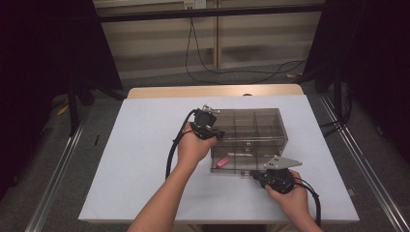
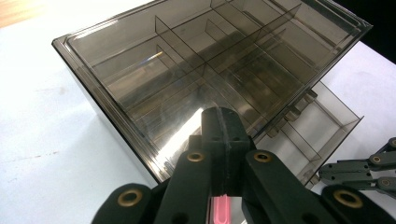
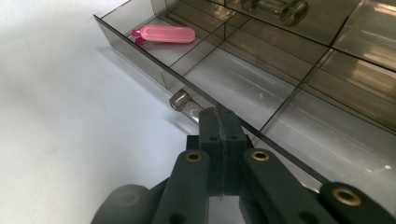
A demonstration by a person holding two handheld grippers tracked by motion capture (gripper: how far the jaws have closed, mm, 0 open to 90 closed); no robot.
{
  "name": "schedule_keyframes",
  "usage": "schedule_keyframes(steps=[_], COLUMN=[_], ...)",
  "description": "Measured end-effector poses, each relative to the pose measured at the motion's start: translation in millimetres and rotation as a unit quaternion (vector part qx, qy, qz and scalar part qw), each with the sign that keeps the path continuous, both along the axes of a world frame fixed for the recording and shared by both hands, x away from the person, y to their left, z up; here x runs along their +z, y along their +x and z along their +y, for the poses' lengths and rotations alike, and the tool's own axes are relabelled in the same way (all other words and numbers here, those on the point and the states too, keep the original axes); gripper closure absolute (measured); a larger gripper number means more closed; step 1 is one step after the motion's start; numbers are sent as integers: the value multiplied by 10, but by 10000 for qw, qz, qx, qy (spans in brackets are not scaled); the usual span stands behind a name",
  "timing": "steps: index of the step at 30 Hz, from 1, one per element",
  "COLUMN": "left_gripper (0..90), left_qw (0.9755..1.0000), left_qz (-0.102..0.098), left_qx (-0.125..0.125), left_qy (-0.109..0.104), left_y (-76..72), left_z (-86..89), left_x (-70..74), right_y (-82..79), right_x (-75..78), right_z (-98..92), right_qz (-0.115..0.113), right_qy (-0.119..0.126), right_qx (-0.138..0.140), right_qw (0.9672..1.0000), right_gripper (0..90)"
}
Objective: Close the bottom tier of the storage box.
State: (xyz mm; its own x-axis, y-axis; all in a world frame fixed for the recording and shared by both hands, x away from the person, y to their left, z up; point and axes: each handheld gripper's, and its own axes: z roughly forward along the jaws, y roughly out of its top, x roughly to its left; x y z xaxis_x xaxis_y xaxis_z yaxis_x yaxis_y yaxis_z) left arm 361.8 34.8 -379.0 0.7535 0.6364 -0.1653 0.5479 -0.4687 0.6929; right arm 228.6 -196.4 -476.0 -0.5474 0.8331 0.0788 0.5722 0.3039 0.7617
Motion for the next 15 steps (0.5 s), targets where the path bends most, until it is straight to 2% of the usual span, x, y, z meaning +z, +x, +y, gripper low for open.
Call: schedule_keyframes(steps=[7, 14, 15], left_gripper=[900, 900, 900], left_qw=[10000, 10000, 10000], left_qz=[-15, -15, -8], left_qx=[-23, 46, 18], left_qy=[35, -26, 23], left_y=[0, -6, -3], left_z=[-2, -13, -8], left_x=[3, -2, 4], right_y=[1, 4, 3], right_x=[0, -1, 0], right_z=[0, -1, -1], right_qz=[16, 32, 50], right_qy=[-19, -26, -15], right_qx=[2, 17, 5], right_qw=[10000, 10000, 10000], right_gripper=[900, 900, 900])
